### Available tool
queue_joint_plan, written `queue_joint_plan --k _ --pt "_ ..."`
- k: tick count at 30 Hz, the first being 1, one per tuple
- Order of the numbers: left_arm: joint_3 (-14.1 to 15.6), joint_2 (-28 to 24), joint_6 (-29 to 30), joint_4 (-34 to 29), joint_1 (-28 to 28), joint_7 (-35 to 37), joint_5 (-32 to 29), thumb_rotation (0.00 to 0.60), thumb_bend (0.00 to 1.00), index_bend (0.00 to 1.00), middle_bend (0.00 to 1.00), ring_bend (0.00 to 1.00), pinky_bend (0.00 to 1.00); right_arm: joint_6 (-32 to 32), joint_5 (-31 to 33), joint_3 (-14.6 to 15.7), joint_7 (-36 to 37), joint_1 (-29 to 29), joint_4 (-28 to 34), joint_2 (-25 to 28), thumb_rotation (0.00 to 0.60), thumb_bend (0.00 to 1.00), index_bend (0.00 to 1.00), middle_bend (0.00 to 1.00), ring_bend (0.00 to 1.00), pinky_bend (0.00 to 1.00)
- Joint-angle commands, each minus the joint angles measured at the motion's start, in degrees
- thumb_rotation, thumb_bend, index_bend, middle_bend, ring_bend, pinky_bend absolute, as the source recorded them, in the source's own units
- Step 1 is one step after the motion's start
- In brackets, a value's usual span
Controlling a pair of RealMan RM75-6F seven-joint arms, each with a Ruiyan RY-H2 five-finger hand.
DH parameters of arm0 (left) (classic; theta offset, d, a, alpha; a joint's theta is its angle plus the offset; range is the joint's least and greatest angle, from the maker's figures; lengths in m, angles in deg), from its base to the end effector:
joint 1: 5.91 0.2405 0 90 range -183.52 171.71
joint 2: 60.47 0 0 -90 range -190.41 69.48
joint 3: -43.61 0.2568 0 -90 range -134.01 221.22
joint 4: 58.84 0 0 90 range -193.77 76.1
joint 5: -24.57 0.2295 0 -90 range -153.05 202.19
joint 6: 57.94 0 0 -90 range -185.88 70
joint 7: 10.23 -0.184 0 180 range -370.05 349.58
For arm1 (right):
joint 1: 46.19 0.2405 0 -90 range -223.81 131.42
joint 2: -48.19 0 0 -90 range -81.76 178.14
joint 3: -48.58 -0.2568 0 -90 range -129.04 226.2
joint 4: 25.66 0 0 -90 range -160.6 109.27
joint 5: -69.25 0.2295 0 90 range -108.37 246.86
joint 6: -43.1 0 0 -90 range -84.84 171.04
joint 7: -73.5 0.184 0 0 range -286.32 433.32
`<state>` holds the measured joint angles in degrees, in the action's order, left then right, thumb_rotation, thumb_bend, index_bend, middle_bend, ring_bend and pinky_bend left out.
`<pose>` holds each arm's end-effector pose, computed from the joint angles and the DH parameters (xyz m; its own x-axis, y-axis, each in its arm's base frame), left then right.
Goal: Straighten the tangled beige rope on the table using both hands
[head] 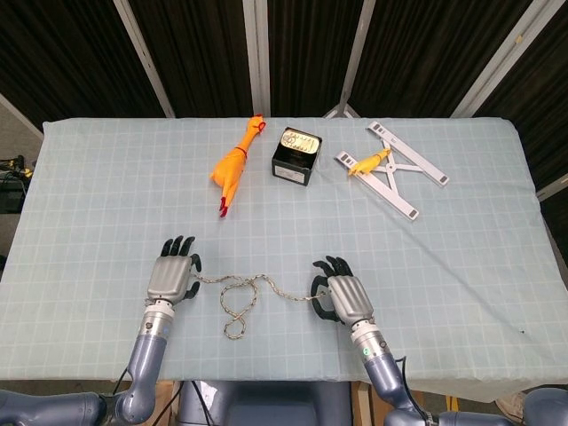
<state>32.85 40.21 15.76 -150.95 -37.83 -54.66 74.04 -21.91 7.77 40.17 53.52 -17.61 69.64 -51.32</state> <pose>-0.1632 0.3198 -0.0771 0.4343 0.2784 0.8567 0.8975 -0.0525 -0.4379 -0.1334 -0.2899 -0.0948 0.0755 -0.3927 0.9166 -0.9900 -0.1391 0.0219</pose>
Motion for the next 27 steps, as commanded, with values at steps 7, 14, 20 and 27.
queue_joint_plan --k 7,14,20,27 --pt "0.01 -0.11 -0.46 0.19 -0.23 0.61 -0.72 0.6 0.48 0.5 0.08 0.0 0.0 -0.06 -0.1 0.16 -0.3 0.07 0.03 -0.2 0.6 0.49 0.62 0.2 0.0 0.0" --pt "0.5 0.39 -0.43 0.57 -0.37 0.73 -0.94 0.6 0.49 0.51 0.08 0.0 0.0 -0.17 0.0 0.14 -0.43 0.04 0.06 -0.15 0.6 0.49 0.62 0.2 0.0 0.0" --pt "0.65 0.53 -0.27 0.9 -0.45 0.8 -0.94 0.6 0.49 0.53 0.09 0.0 0.0 -0.05 0.06 0.16 -0.29 0.05 -0.01 -0.12 0.6 0.49 0.62 0.2 0.0 0.0" --pt "0.68 0.61 -0.11 1.01 -0.52 0.97 -0.87 0.6 0.49 0.55 0.09 0.0 0.0 0.0 0.02 0.29 -0.27 0.03 -0.2 -0.21 0.6 0.49 0.62 0.2 0.0 0.0"
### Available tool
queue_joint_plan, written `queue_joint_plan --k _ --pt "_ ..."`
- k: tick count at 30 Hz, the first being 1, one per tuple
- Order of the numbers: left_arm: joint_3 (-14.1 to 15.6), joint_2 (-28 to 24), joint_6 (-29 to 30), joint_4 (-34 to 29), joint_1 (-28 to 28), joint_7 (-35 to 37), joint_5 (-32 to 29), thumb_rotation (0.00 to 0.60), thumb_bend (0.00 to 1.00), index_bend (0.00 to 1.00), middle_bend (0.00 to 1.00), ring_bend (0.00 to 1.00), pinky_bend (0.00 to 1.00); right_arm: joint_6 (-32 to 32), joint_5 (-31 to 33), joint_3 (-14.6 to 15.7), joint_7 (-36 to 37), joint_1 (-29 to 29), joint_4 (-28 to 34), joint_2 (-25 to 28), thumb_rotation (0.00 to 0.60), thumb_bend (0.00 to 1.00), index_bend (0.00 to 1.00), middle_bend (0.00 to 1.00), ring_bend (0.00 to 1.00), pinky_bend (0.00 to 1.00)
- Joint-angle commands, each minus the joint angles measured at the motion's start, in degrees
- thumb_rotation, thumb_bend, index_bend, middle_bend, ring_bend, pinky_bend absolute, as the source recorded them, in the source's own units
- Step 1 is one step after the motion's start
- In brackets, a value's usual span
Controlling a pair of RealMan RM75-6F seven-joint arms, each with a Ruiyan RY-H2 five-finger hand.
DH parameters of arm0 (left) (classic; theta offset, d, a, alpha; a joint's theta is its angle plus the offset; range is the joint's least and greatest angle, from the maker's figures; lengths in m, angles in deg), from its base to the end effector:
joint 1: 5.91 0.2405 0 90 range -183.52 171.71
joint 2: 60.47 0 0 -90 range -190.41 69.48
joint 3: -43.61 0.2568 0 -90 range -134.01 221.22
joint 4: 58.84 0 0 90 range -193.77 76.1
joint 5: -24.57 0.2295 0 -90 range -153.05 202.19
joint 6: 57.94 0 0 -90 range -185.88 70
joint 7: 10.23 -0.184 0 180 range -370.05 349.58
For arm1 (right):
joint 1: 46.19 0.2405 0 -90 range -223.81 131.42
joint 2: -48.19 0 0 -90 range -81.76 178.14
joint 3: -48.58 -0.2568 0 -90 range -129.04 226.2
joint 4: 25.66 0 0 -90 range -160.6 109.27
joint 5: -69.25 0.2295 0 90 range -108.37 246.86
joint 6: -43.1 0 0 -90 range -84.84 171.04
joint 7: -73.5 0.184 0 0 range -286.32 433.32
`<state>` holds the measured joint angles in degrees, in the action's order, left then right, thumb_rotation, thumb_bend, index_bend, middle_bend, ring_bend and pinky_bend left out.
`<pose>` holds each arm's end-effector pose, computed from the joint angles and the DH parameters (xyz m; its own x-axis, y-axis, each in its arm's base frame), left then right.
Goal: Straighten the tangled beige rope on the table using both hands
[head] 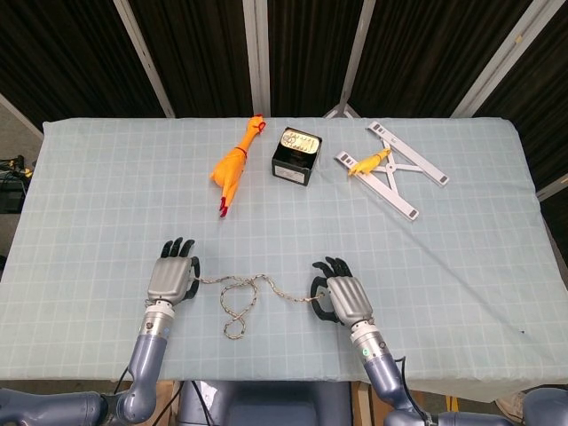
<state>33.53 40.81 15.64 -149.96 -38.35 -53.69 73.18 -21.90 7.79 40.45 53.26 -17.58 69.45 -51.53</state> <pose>-0.1657 0.3186 -0.0827 0.4270 0.2928 0.8555 0.9002 -0.0484 -0.4327 -0.1337 -0.2885 -0.0968 0.0820 -0.3964 0.9144 -0.9895 -0.1416 0.0274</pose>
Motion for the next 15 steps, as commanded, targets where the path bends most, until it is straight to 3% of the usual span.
queue_joint_plan --k 1,15 --pt "0.01 0.04 0.02 0.08 -0.04 -0.01 -0.02 0.6 0.49 0.55 0.09 0.0 0.0 -0.01 0.0 -0.03 0.03 0.0 -0.01 -0.03 0.6 0.49 0.62 0.2 0.0 0.0" --pt "0.0 -0.19 0.09 0.28 -0.02 0.05 -0.63 0.6 0.58 0.57 0.1 0.0 0.0 -0.17 0.21 -0.25 -0.1 0.01 0.18 0.06 0.6 0.49 0.62 0.2 0.0 0.0"
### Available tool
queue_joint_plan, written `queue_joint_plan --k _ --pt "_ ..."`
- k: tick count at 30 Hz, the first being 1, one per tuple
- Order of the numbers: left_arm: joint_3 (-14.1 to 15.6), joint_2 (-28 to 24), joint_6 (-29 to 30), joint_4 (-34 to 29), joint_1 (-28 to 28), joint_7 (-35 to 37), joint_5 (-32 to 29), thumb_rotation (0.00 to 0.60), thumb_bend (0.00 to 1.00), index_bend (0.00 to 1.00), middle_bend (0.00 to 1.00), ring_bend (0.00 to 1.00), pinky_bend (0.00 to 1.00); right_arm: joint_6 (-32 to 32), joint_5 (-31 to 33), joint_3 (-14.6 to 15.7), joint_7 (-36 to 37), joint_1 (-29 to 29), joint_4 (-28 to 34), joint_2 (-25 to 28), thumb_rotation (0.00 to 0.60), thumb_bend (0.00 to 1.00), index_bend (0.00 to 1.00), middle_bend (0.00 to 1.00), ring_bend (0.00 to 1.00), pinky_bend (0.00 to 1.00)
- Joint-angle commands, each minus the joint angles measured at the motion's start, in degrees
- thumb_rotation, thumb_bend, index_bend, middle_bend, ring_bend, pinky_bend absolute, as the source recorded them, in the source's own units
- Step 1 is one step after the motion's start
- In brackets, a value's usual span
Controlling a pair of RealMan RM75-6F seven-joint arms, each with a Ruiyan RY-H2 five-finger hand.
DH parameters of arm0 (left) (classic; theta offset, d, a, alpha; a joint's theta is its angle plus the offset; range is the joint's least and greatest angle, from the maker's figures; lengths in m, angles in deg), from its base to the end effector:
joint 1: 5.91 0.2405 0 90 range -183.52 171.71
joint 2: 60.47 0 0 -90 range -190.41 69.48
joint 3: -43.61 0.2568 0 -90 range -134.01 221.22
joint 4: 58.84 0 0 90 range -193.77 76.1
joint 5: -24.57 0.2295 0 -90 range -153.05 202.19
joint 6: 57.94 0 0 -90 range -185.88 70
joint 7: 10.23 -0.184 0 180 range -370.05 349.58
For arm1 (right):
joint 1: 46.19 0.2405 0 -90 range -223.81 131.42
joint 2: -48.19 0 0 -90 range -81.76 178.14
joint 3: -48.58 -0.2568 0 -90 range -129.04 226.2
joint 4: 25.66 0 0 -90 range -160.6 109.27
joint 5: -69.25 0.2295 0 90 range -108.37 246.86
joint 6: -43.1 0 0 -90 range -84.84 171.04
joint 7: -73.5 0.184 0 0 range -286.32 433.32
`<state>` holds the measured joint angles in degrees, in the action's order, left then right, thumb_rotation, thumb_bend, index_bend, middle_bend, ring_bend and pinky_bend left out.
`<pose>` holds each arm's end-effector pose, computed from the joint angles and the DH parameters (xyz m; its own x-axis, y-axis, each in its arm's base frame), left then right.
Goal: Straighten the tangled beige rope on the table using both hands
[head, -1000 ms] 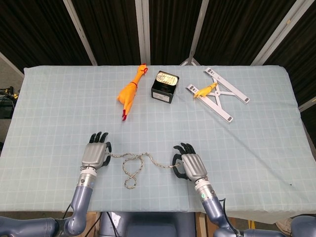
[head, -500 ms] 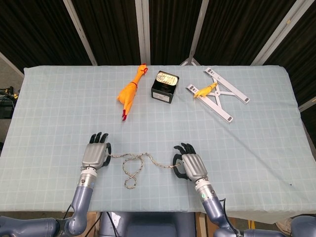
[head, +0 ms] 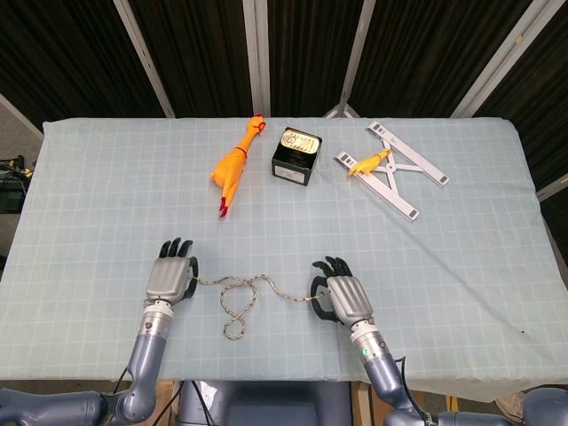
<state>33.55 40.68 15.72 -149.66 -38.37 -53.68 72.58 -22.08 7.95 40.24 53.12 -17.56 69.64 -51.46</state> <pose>-0.1694 0.3195 -0.0820 0.4291 0.2958 0.8535 0.8980 -0.0376 -0.4384 -0.1332 -0.2895 -0.0954 0.0798 -0.3922 0.9164 -0.9899 -0.1391 0.0267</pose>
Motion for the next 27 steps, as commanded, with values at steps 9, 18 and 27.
queue_joint_plan --k 9,18,27 --pt "-0.07 -0.33 -0.01 -0.04 -0.04 0.24 -0.11 0.6 0.62 0.59 0.11 0.0 0.0 0.0 0.15 -0.08 0.11 -0.04 -0.13 0.15 0.6 0.49 0.62 0.2 0.0 0.0" --pt "-1.12 -1.85 0.56 -2.3 -0.54 0.48 1.03 0.6 0.62 0.6 0.12 0.0 0.0 -0.44 0.07 -0.75 0.08 -0.04 0.49 1.23 0.6 0.49 0.62 0.2 0.0 0.0" --pt "-2.07 -7.0 1.7 -8.13 -0.59 -0.19 1.85 0.6 0.62 0.61 0.12 0.0 0.0 -1.23 0.26 -2.24 0.29 -0.39 2.86 6.0 0.6 0.49 0.62 0.2 0.0 0.0"
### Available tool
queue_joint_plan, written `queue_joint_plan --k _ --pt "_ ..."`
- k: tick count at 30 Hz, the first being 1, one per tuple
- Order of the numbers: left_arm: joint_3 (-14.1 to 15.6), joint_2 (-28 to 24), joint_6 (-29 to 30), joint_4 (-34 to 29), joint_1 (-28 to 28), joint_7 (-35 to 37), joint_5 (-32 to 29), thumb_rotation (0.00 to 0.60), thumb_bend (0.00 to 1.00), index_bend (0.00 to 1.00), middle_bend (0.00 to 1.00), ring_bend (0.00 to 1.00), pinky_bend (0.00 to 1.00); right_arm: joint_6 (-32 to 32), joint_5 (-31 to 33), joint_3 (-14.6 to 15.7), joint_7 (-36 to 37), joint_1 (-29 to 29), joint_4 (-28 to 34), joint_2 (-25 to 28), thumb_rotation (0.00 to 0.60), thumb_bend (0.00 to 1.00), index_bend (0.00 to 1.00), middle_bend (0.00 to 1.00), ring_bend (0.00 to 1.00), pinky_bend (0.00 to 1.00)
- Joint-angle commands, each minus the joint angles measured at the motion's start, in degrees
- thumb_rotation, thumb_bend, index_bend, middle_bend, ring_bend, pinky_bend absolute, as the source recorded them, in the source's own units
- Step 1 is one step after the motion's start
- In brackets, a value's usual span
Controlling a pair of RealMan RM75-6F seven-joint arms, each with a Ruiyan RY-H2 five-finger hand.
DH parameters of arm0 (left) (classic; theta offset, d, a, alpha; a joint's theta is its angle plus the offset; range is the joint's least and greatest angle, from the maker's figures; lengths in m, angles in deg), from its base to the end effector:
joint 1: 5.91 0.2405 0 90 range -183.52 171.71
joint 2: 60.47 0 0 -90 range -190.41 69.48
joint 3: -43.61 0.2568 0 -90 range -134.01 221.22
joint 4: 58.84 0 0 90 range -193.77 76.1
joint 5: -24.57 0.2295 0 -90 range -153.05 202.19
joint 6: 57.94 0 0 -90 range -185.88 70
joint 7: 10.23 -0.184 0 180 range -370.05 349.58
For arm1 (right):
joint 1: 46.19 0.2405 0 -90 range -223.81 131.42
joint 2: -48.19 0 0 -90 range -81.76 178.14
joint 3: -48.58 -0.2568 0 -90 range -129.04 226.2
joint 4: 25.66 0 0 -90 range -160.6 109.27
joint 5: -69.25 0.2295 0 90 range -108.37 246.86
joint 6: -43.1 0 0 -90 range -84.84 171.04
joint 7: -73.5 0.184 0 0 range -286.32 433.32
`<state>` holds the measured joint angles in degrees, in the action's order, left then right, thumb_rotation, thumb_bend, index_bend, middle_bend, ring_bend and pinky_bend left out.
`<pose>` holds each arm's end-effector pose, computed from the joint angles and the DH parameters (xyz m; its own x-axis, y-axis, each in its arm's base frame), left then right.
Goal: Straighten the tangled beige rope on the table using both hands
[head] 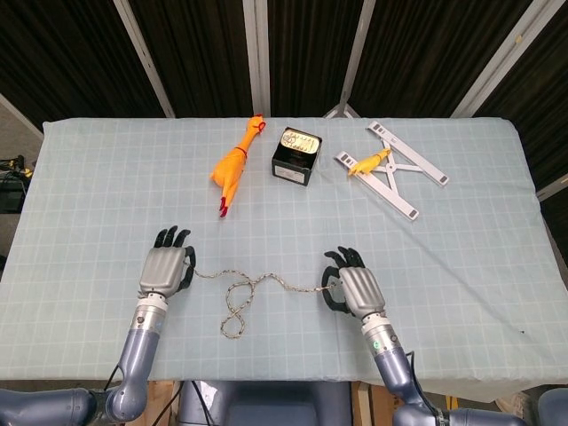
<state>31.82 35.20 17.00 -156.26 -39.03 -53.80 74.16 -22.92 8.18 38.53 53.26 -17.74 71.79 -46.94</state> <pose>-0.1535 0.3290 -0.0475 0.4196 0.2341 0.8770 0.9067 -0.0620 -0.4172 -0.1438 -0.3047 -0.0668 0.0946 -0.3381 0.9363 -0.9904 -0.1268 0.0543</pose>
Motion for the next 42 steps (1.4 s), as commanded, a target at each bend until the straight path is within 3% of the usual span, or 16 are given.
queue_joint_plan --k 1,21,30,42 --pt "-0.42 -2.21 0.54 -2.17 0.13 -0.07 0.31 0.6 0.62 0.61 0.12 0.0 0.0 -0.49 0.09 -0.73 0.31 -0.31 1.0 2.14 0.6 0.49 0.62 0.2 0.0 0.0" --pt "-0.53 -20.43 1.8 -14.1 3.99 6.46 3.44 0.6 0.63 0.61 0.12 0.0 0.0 -2.21 0.52 -4.04 3.57 -2.67 4.47 18.7 0.6 0.49 0.62 0.2 0.0 0.0" --pt "-0.26 -26.06 1.12 -14.79 5.88 11.69 4.49 0.6 0.63 0.61 0.12 0.0 0.0 -2.42 2.43 -5.73 4.6 -2.95 4.28 23.31 0.6 0.49 0.62 0.2 0.0 0.0" --pt "1.11 -29.33 -0.24 -12.16 8.06 17.46 4.95 0.6 0.63 0.61 0.12 0.0 0.0 -2.18 3.22 -5.04 7.03 -4.24 1.74 26.25 0.6 0.49 0.62 0.2 0.0 0.0"
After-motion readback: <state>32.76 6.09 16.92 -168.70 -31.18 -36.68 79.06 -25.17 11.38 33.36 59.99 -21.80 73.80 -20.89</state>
